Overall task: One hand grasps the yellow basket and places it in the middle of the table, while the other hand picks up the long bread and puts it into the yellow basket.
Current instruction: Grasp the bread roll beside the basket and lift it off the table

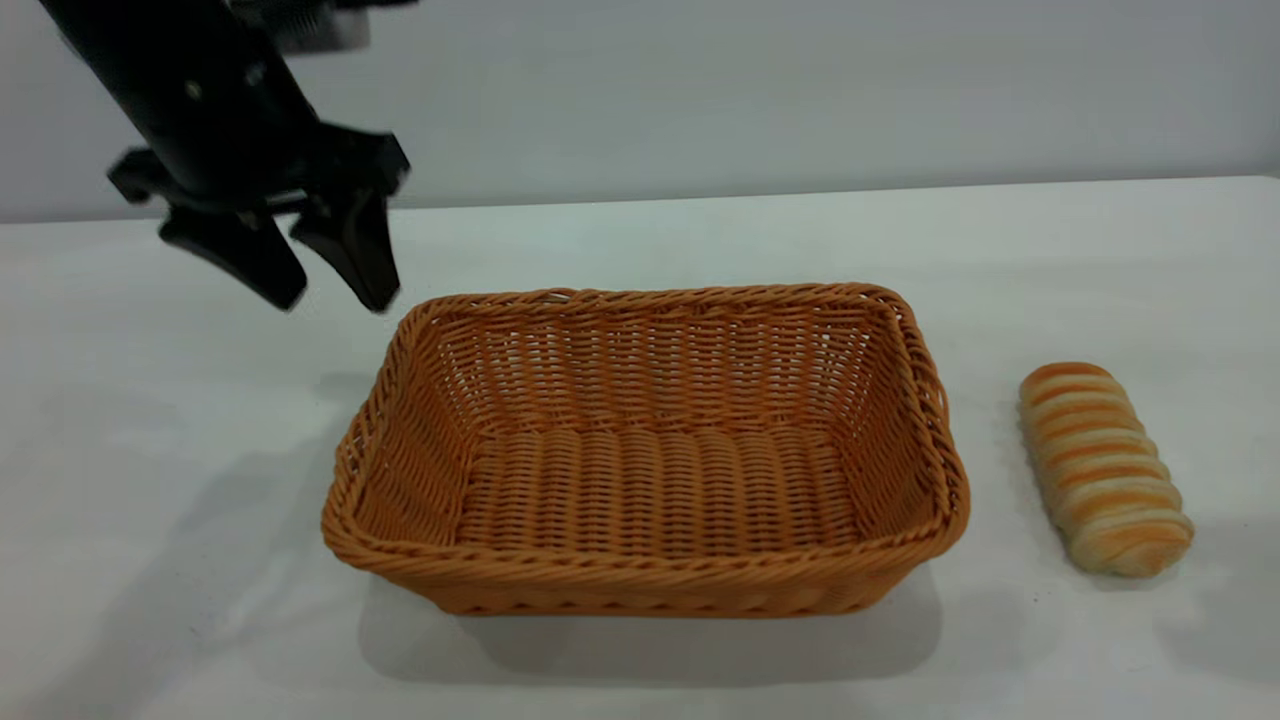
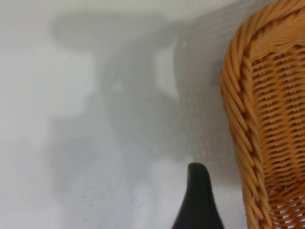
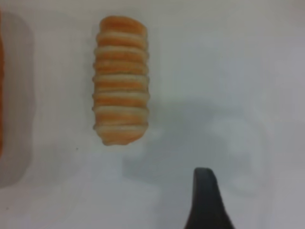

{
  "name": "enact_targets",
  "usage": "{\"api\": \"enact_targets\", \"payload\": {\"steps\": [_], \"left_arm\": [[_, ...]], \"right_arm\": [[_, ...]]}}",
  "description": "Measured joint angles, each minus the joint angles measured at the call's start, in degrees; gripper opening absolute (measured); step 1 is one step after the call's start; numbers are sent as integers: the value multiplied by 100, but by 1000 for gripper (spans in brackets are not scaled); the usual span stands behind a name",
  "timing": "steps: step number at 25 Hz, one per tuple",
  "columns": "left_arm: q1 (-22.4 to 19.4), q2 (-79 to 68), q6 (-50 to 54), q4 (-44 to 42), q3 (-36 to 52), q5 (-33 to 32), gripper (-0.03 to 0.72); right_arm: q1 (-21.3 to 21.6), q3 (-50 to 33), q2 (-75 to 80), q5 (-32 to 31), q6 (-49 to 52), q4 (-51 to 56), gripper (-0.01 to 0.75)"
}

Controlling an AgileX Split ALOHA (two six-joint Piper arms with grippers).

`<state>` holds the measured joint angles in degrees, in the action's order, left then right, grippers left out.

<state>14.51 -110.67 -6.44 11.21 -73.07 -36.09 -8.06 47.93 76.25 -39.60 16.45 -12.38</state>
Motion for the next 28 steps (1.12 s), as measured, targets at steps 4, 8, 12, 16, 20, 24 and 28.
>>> {"api": "enact_targets", "payload": {"steps": [4, 8, 12, 16, 20, 24, 28], "left_arm": [[0, 338, -2, -80, 0, -30, 599], [0, 666, -2, -171, 0, -108, 593], [0, 1020, -2, -378, 0, -342, 592], [0, 1386, -2, -507, 0, -655, 589], [0, 1717, -2, -530, 0, -880, 589], [0, 2033, -2, -536, 0, -1072, 587], [0, 2349, -2, -536, 0, -1249, 588]], "right_arm": [[0, 342, 739, -50, -291, 81, 546], [0, 698, 1537, -64, -669, 348, 546], [0, 1017, 2243, -58, -897, 564, 547], [0, 1309, 2855, -46, -1196, 853, 547], [0, 1566, 3381, -19, -1552, 1203, 548], [0, 1750, 3742, 38, -1799, 1439, 548], [0, 1848, 3955, 174, -1907, 1560, 548]]}}
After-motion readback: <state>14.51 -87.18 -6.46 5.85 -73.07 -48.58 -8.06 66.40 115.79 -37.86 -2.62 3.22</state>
